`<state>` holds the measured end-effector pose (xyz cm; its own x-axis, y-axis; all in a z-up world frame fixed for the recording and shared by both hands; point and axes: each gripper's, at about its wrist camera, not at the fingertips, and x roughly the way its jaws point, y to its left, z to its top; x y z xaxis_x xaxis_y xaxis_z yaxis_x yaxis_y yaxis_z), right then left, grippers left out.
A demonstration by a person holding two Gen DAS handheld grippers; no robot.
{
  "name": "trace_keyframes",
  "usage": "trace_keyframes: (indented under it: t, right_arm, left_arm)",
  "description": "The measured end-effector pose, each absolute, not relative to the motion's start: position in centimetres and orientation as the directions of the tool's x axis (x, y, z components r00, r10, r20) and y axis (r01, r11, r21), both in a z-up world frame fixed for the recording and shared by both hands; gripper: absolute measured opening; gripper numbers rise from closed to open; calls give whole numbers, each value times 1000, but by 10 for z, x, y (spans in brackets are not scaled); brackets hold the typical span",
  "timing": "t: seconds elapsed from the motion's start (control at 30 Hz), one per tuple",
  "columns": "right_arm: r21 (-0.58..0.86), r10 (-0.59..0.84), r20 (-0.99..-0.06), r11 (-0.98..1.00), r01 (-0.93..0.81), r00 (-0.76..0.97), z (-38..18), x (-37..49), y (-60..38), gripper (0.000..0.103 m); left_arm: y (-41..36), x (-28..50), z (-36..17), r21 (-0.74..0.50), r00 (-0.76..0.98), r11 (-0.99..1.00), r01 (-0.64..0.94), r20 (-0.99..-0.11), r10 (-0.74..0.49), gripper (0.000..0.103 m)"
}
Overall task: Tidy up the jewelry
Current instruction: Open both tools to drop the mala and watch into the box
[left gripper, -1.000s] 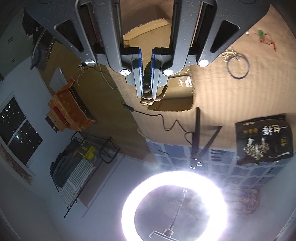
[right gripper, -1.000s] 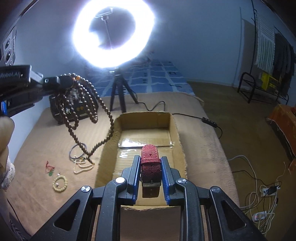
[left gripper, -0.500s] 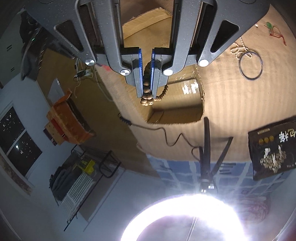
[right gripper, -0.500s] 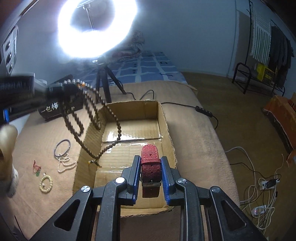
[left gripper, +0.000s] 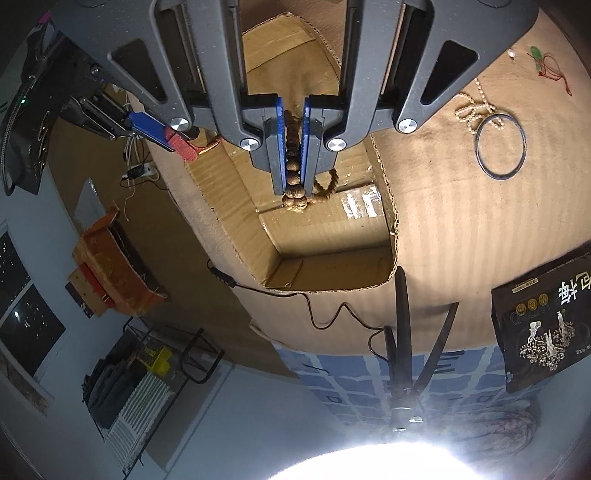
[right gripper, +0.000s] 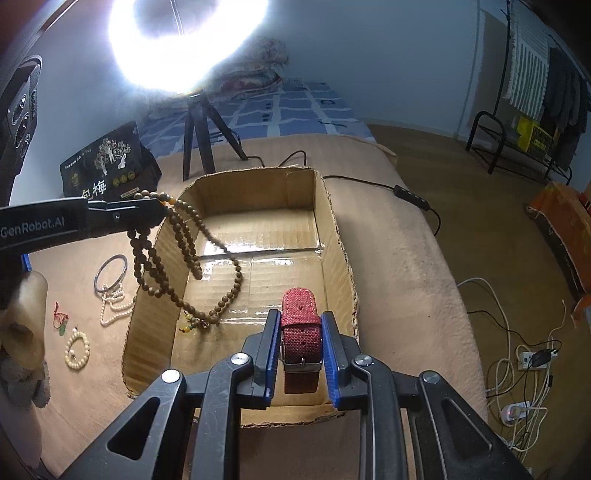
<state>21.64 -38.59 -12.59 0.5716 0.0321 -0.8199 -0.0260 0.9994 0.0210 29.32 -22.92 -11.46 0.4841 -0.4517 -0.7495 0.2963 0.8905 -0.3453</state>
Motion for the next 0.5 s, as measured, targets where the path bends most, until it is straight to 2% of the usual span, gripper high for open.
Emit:
trace_keyframes:
  t: [0.07,0.1,0.13,0.17,0.23,0.4,0.5]
  right_arm:
    - [11,26,-816,999,-31,578,-125,215,-384,26]
    - [-2,16,-812,1000,-30,584,-123,214,-382,29]
    - [-10,9,-808,1000,-30,589,-122,214,-381,42]
    - [-18,4,-801,999,-31,599,-119,213,-380,58]
    - [-25,2,-790,999,-35,613,-116,210,-379,67]
    - [-30,4,-788,999,-45,616,-110,208,-377,68]
    - [-38,5,-780,998,-55,625,-104,204,-371,72]
  left_arm:
    - [-229,293,-115,-335,485,894,296,-754,-443,6]
    - [-228,293,-115,-330,484,896,296,-757,-439,17]
    - [-227,293,-115,-324,485,899,295,-759,-433,24]
    - [-227,293,-114,-320,486,900,295,-760,-430,38]
    - [-224,290,-112,-308,497,904,295,-759,-421,41]
    - [-214,286,-108,-293,509,913,283,-761,-402,41]
    - [-207,281,-103,-274,519,919,283,-762,-387,41]
